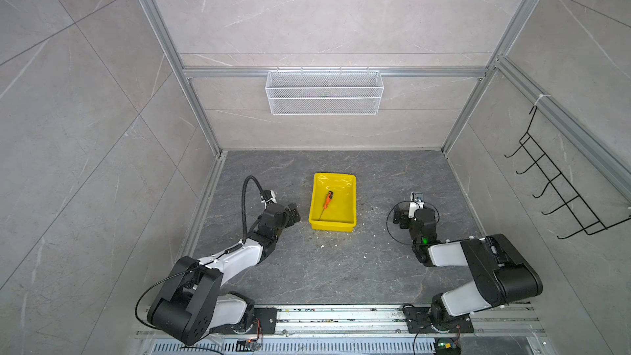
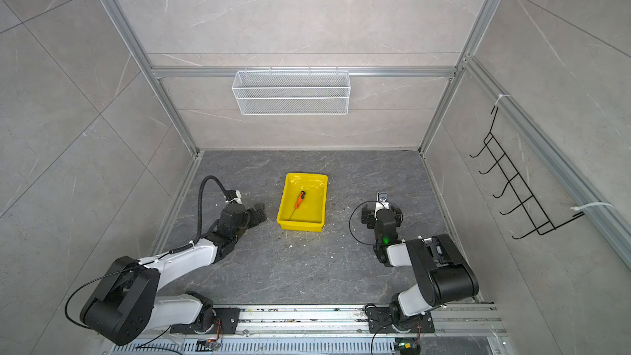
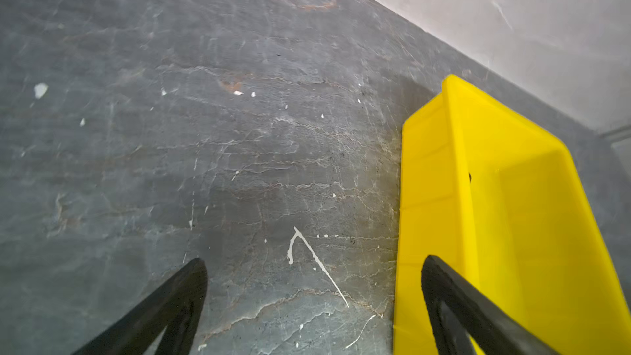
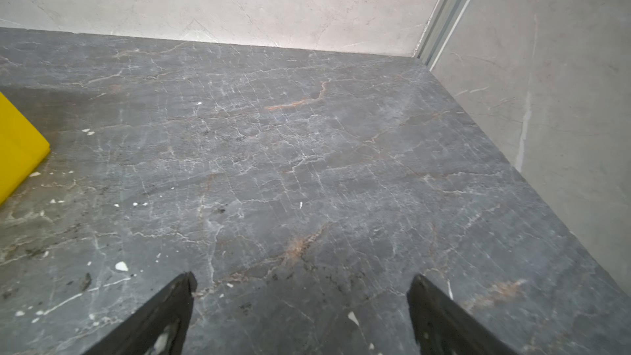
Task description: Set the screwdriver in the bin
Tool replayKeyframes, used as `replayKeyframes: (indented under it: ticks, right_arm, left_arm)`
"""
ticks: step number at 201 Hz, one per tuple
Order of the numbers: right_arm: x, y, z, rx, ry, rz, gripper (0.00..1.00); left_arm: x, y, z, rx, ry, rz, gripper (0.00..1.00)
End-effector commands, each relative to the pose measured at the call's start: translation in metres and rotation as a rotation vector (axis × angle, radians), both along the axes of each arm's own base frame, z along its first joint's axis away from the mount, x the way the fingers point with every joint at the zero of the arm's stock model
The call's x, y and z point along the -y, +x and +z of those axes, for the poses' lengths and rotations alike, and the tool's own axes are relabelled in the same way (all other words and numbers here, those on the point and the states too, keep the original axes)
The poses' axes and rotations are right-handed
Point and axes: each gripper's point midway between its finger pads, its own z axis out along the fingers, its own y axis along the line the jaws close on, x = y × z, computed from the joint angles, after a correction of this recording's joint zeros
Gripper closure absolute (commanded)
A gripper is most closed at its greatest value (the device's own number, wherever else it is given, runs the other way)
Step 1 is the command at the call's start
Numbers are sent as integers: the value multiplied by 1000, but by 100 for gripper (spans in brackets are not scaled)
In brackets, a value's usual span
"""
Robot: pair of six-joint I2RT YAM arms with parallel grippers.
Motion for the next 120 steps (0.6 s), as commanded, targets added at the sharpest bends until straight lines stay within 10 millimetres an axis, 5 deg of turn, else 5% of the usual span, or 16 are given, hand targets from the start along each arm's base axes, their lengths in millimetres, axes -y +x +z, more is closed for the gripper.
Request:
replayKeyframes:
  ticks: [1,43,76,120]
  right_arm:
    - [-5,9,17,66,5,23,1]
    - [-5,9,15,52,7,23,1]
    - [-5,9,15,54,12,24,1]
    - [-5,9,15,51,11,24,1]
  left_arm:
    - [15,19,34,67,121,-126,0]
    - [-53,29,55,-17,542,101,0]
    - [-79,31,71,166,676,139,0]
    - [-123,23,20,180,719,202,0]
